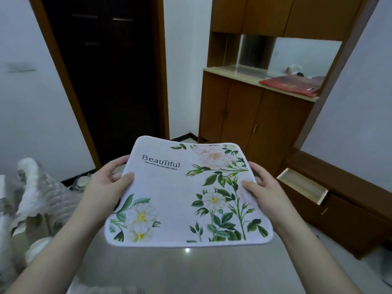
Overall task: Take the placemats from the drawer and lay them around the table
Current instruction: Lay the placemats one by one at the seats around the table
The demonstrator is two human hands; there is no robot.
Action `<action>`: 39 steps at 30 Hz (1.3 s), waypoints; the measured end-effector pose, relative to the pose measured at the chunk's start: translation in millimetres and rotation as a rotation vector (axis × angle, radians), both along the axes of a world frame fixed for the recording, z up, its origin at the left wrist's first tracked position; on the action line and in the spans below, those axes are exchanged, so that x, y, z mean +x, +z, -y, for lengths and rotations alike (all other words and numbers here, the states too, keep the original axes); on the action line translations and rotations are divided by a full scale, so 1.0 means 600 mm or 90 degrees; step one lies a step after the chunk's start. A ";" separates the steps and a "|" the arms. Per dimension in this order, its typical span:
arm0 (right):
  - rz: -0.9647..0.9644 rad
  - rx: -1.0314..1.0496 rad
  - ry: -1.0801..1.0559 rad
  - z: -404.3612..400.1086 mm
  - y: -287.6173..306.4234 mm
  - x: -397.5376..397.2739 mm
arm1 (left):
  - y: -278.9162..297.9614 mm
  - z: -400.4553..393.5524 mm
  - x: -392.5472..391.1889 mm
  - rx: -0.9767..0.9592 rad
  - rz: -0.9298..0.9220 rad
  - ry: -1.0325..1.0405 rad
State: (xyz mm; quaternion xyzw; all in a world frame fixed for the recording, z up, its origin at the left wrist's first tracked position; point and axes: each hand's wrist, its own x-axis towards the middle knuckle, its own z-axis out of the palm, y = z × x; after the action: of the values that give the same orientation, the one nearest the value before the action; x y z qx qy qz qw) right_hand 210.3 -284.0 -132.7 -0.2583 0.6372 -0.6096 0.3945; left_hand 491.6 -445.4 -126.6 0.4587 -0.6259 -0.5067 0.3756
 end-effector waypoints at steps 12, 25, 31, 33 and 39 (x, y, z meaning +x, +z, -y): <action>-0.052 0.009 0.066 0.255 0.005 -0.041 | 0.009 0.204 -0.013 0.016 0.007 0.073; -0.035 -0.016 0.181 0.519 -0.001 -0.241 | -0.007 0.386 -0.175 0.043 0.028 0.174; -0.025 -0.015 0.226 0.637 -0.001 -0.272 | -0.008 0.446 -0.202 0.010 0.041 0.264; -0.022 -0.006 0.237 0.676 -0.006 -0.262 | -0.014 0.468 -0.192 0.005 0.055 0.285; -0.033 0.023 0.286 0.800 -0.021 -0.206 | -0.045 0.547 -0.128 0.013 0.048 0.347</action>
State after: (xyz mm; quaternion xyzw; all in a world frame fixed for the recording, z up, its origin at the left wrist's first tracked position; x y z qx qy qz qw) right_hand 86.9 -764.0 -145.5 -0.4024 0.5843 -0.4879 0.5085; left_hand 414.8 -773.9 -153.7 0.6325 -0.4879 -0.3759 0.4697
